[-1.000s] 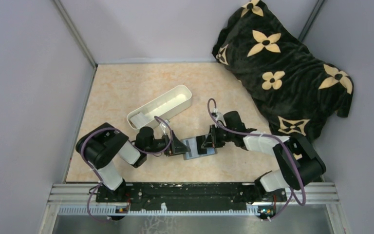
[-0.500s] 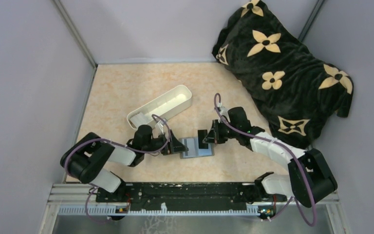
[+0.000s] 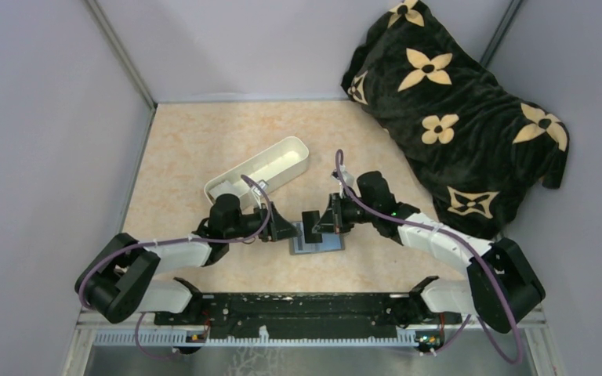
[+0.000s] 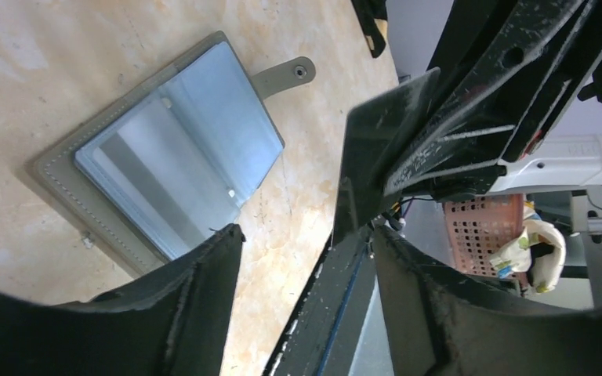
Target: Take the credit cards out of the card holder
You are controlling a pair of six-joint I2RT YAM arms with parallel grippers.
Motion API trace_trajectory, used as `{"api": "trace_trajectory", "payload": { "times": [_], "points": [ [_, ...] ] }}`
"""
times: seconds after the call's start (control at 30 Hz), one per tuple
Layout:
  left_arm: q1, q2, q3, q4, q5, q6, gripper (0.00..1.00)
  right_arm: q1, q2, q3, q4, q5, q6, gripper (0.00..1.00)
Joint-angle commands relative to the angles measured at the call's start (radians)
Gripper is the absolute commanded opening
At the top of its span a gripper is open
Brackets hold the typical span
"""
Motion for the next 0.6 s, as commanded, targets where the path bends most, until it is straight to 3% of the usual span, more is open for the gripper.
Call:
{"api": "trace_trajectory", "payload": {
  "times": [0.0, 0.1, 0.2, 0.3, 0.37, 0.57],
  "points": [
    [0.005, -0.011, 0.018, 0.054, 0.049, 0.001, 0.64, 0.049, 0.018, 0.062, 0.105, -0.019, 0.049, 0.00],
    [0.005, -0.013, 0.005, 0.124, 0.075, -0.027, 0.54, 0.065, 0.027, 0.061, 0.132, -0.026, 0.063, 0.00],
    [0.005, -0.024, -0.024, 0.230, 0.102, -0.053, 0.37, 0.075, 0.036, 0.062, 0.144, -0.027, 0.070, 0.00],
    [0.005, -0.051, -0.056, 0.336, 0.114, -0.076, 0.32, 0.086, 0.044, 0.066, 0.150, -0.029, 0.072, 0.00],
    [0.005, -0.065, -0.047, 0.321, 0.122, -0.065, 0.29, 0.097, 0.048, 0.071, 0.148, -0.026, 0.072, 0.00],
    [0.005, -0.076, -0.043, 0.307, 0.132, -0.050, 0.01, 0.105, 0.045, 0.069, 0.157, -0.024, 0.079, 0.00]
  ]
}}
